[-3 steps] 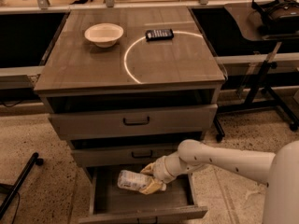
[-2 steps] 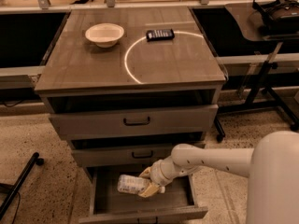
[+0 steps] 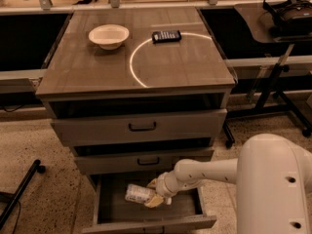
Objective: Place blue plastic bottle into bottom drawer
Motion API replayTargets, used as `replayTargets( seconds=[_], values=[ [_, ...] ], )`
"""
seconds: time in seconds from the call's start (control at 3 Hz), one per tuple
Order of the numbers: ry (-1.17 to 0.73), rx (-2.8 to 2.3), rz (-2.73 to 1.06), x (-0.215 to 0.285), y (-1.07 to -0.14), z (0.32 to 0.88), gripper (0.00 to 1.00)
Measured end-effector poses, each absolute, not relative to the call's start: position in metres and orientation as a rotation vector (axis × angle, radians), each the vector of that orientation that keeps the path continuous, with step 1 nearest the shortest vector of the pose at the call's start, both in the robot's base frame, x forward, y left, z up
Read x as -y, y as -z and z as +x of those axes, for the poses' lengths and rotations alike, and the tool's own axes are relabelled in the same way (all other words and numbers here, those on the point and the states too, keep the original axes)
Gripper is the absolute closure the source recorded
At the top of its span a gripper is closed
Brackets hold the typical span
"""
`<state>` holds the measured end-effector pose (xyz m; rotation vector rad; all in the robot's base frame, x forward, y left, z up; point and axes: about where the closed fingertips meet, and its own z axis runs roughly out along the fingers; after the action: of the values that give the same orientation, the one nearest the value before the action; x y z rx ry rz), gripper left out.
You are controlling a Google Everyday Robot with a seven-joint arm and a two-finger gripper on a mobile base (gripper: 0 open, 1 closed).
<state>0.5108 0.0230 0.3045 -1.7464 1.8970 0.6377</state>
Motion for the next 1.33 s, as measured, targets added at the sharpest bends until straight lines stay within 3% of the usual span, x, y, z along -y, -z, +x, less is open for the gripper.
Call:
replayTargets(
  seconds=[1.0,1.33],
  values=[
    [-0.605,-2.102,-1.458,-0.006,-0.202,0.534,0.98],
    [-0.61,-2.151,-1.374,0.003,-0.181,0.539,0.74]
  ],
)
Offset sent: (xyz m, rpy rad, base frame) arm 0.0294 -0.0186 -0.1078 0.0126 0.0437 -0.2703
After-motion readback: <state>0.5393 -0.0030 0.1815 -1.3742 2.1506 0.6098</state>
